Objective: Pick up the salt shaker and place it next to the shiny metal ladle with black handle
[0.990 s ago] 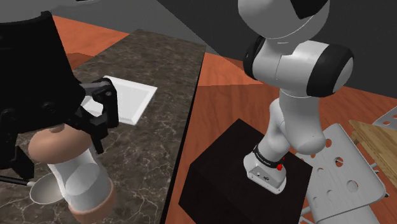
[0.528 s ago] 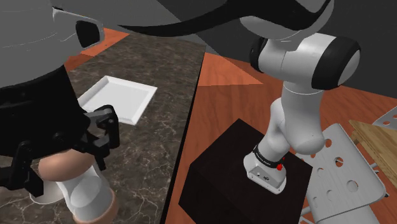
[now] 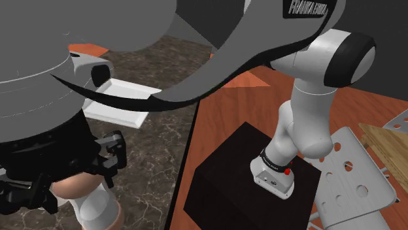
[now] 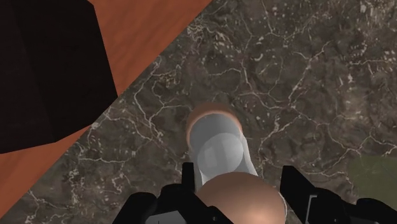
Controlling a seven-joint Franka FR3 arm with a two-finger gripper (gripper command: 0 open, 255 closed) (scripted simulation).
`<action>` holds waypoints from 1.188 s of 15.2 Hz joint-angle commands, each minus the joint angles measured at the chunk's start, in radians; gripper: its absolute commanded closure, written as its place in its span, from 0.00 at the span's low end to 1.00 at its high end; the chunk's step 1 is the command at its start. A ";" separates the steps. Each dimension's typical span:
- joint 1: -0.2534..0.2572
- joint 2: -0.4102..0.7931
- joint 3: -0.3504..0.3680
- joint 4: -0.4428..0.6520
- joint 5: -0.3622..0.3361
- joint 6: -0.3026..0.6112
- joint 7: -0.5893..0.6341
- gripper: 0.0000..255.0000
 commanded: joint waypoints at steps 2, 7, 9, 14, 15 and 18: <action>-0.014 -0.015 0.000 -0.062 0.008 0.048 -0.003 1.00; -0.016 -0.017 0.000 -0.076 0.009 0.060 -0.003 1.00; -0.016 -0.017 0.000 -0.076 0.009 0.060 -0.003 1.00; -0.016 -0.017 0.000 -0.076 0.009 0.060 -0.003 0.00; -0.016 -0.017 0.000 -0.076 0.009 0.060 -0.003 0.00; 0.001 0.001 0.000 0.019 0.000 -0.018 -0.002 0.00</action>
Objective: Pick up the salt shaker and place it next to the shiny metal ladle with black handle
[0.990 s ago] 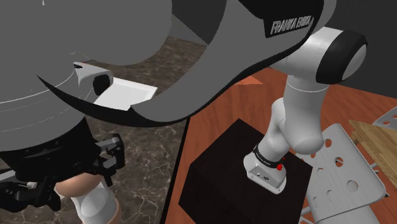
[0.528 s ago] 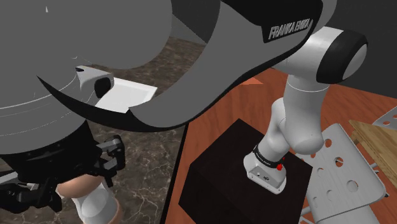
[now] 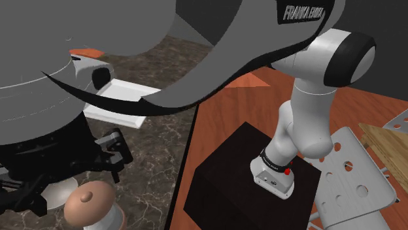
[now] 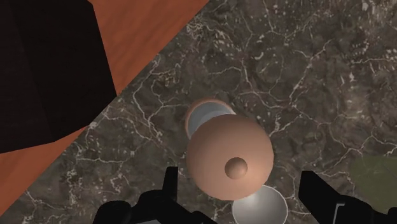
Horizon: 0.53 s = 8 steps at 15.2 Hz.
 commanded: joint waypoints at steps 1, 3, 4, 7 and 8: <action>0.018 0.017 0.000 0.088 -0.009 -0.073 0.002 0.00; 0.029 0.030 -0.001 0.135 -0.016 -0.108 0.003 0.00; 0.029 0.029 -0.001 0.135 -0.016 -0.107 0.003 0.00; 0.029 0.030 -0.001 0.135 -0.016 -0.108 0.003 0.00; 0.029 0.030 -0.001 0.135 -0.016 -0.108 0.003 0.00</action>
